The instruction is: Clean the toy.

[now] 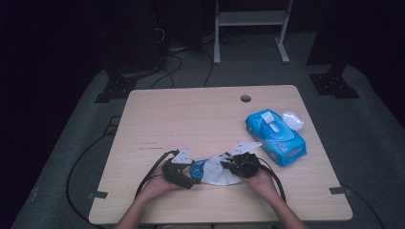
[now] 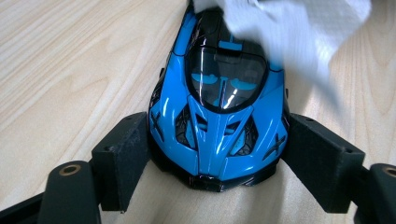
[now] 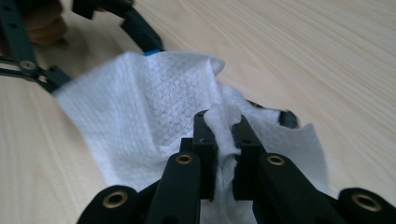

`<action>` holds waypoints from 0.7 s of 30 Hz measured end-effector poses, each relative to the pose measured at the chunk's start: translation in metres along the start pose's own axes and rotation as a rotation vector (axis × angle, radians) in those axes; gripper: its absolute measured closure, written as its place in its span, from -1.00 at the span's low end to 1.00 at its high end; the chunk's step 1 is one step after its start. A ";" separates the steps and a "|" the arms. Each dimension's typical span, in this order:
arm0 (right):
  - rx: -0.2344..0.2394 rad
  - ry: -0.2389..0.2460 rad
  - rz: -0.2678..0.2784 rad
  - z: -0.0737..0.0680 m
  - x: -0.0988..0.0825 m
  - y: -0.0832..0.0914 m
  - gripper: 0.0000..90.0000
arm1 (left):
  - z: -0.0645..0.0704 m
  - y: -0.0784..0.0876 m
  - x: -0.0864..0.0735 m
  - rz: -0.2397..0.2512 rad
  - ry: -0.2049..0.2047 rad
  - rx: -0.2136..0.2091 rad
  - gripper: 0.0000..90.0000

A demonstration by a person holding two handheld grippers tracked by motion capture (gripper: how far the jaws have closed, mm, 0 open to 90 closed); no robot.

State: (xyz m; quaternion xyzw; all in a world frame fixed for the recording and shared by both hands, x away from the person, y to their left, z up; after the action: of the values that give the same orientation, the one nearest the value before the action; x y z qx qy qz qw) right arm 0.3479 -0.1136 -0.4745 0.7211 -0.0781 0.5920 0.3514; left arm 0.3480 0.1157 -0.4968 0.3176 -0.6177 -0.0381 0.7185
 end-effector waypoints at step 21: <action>0.032 0.042 0.009 -0.012 0.004 -0.004 0.83 | 0.003 0.001 0.002 -0.002 -0.025 0.009 -0.44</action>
State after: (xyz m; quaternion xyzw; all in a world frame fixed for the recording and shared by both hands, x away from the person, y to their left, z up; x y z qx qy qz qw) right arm 0.3415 -0.1020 -0.4723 0.7137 -0.0642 0.6097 0.3388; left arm 0.3459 0.1143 -0.4944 0.3210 -0.6265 -0.0400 0.7092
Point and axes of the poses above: each handheld gripper's, and its own axes: y roughly backward along the jaws, x roughly out of its top, z roughly to its right, the point moved 3 cm from there along -y, roughly forward along the jaws, and after that the axes turned 15 degrees about z, right-handed, at the moved point
